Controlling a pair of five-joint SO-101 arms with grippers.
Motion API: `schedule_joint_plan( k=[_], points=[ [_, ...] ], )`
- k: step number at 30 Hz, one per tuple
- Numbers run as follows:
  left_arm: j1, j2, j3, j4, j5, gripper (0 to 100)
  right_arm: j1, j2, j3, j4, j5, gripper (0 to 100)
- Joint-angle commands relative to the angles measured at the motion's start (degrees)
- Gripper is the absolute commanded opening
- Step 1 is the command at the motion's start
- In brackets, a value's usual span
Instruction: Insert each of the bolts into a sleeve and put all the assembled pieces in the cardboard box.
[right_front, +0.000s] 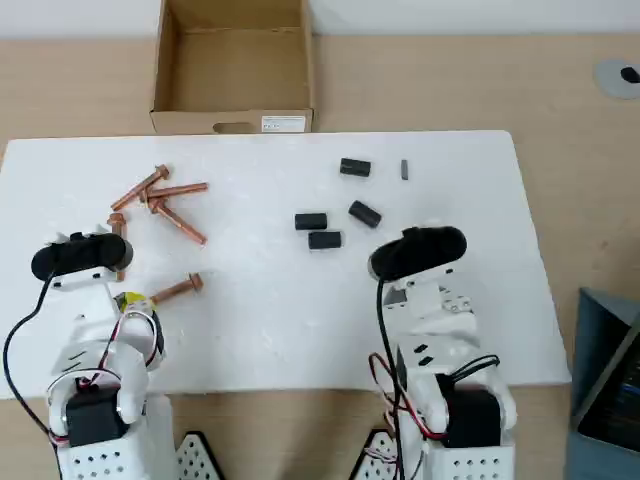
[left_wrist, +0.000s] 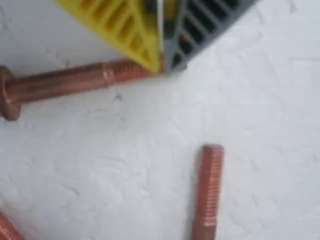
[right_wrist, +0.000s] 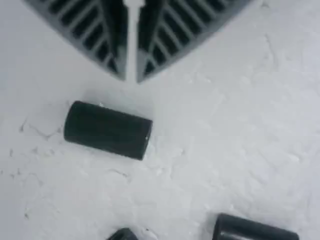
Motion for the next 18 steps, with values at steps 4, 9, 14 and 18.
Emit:
schedule_joint_plan(
  k=[4,9,14,18],
  points=[
    [-0.18,0.31,-5.19,0.44,-0.09,0,2.07,-4.26,-5.41,0.09,0.35,0.9],
    [0.44,7.43,-9.93,0.44,-0.09,0,4.35,8.92,-13.23,-0.09,0.09,1.0],
    [2.64,22.02,-19.25,0.35,0.18,0,4.35,25.98,-24.84,-0.26,-0.7,1.1],
    [2.46,35.3,-29.63,0.44,0.18,0,4.44,38.02,-35.21,0.0,-3.52,1.1]
  ],
)
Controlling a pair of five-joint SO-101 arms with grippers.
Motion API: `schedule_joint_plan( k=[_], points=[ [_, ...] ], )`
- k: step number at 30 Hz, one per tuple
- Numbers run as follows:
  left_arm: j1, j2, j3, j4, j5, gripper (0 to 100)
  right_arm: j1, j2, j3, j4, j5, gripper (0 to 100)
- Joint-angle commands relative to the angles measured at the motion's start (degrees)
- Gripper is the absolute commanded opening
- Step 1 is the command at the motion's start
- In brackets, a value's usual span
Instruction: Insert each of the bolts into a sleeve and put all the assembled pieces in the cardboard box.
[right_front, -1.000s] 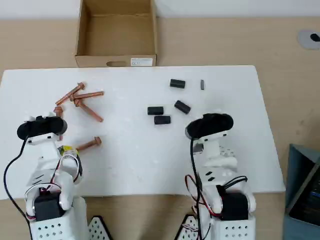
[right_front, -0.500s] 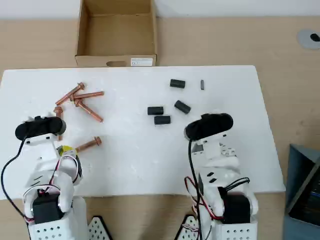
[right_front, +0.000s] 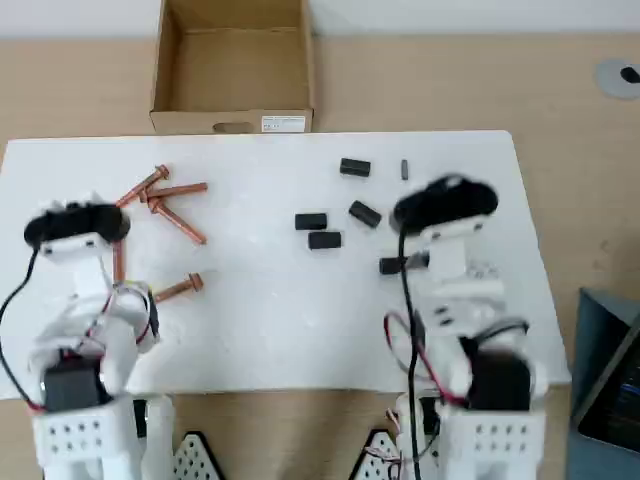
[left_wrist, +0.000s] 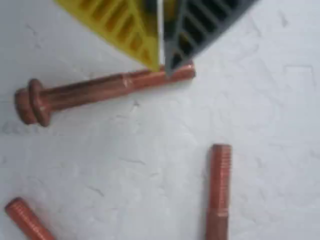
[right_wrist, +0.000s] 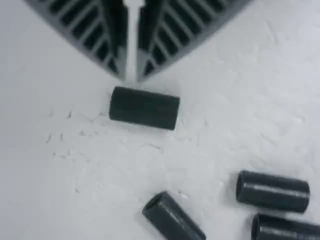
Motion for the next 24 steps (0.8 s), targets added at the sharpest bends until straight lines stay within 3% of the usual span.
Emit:
schedule_joint_plan(
  k=[1,7,13,24],
  points=[
    [0.44,11.91,-11.87,0.09,0.18,0,0.92,10.68,-11.3,0.0,-1.67,1.1],
    [0.35,29.93,-23.03,1.23,0.18,0,0.84,25.45,-21.93,0.35,-1.58,1.2],
    [-0.26,46.81,-30.51,8.62,-0.18,0,0.48,37.76,-29.49,7.12,-0.7,1.2],
    [-5.98,63.87,-38.68,9.58,-9.05,0,0.57,55.78,-40.48,15.47,17.32,1.2]
  ],
)
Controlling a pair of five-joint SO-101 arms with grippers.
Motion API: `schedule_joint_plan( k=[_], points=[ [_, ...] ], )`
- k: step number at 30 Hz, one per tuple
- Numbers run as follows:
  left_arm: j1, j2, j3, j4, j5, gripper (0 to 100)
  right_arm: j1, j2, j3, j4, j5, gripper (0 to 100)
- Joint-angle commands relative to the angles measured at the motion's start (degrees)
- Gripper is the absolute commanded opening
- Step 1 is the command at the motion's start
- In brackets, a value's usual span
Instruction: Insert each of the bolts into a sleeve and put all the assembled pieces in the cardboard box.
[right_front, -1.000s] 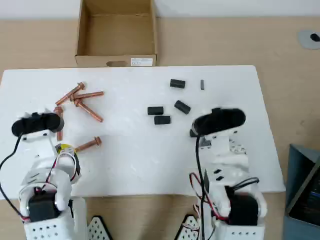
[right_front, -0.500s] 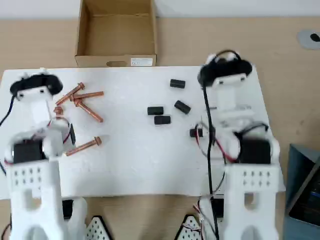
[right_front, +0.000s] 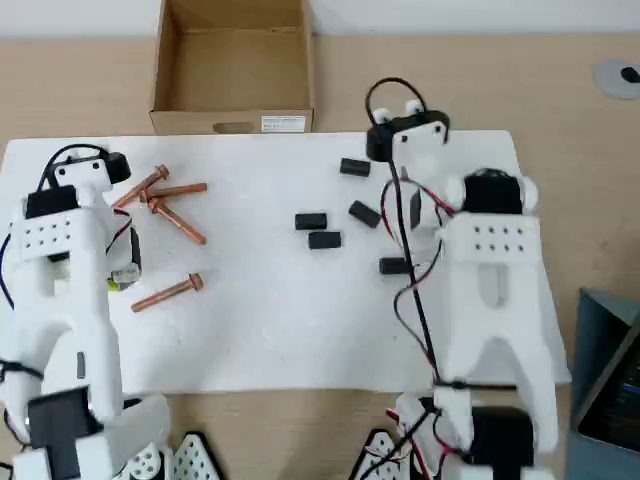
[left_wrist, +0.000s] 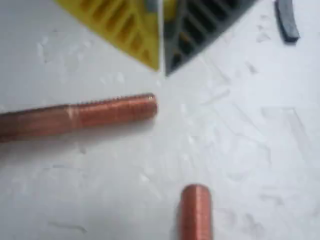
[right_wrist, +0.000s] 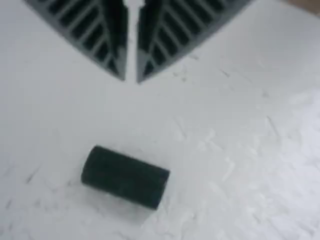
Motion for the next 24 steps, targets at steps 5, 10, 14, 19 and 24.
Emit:
schedule_joint_plan(
  k=[5,10,14,19,24],
  points=[
    [-0.44,1.27,-5.36,0.26,-4.66,0,-0.4,9.54,-8.66,-0.26,12.31,2.1],
    [-0.35,1.36,-5.19,0.26,-6.59,8,-3.12,16.4,-13.05,-0.53,16.44,10.1],
    [-0.26,1.36,-5.36,0.26,-8.18,12,-5.67,20.79,-17.54,-0.26,19.16,12.8],
    [-0.26,1.36,-5.36,0.18,-10.99,13,-7.96,25.89,-21.93,-0.62,22.15,15.7],
    [-0.26,1.36,-5.19,0.18,-11.69,13,-7.96,33.19,-26.59,-1.32,24.26,16.3]
  ],
)
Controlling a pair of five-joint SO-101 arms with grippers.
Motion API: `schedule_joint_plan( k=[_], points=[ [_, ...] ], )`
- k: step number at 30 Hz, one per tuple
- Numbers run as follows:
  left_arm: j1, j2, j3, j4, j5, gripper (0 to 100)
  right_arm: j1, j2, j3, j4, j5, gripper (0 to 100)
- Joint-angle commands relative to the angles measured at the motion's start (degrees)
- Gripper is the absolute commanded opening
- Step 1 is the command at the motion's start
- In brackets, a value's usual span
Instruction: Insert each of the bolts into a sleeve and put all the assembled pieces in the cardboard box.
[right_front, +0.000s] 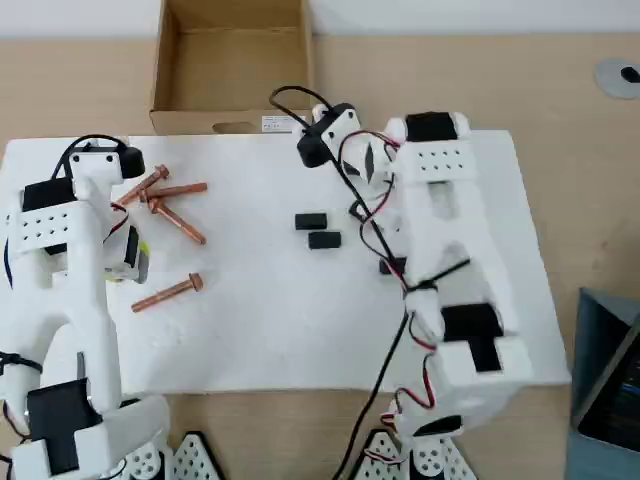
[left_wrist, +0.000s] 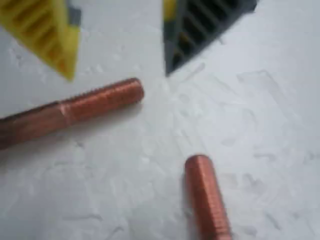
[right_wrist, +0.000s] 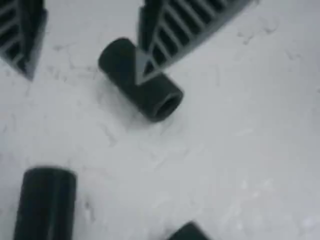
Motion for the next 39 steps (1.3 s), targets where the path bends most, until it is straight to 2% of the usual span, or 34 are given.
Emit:
schedule_joint_plan(
  k=[1,12,28,34,39],
  points=[
    [-0.18,-0.13,-2.64,0.18,-0.26,13,-0.66,3.82,-5.32,-1.23,1.32,16.3],
    [-0.18,-0.13,-2.37,0.18,-1.32,13,-3.38,13.93,-13.67,-0.97,2.29,16.2],
    [-0.26,-0.13,-2.29,0.26,-1.32,13,-3.12,23.87,-13.85,-5.8,1.93,15.7],
    [-0.26,-0.13,-2.29,0.26,-1.32,13,-3.38,26.42,-13.85,-6.59,1.93,0.6],
    [-0.44,-0.13,-2.29,0.35,-1.32,12,-3.38,26.15,-14.55,-6.24,1.93,1.1]
  ],
)
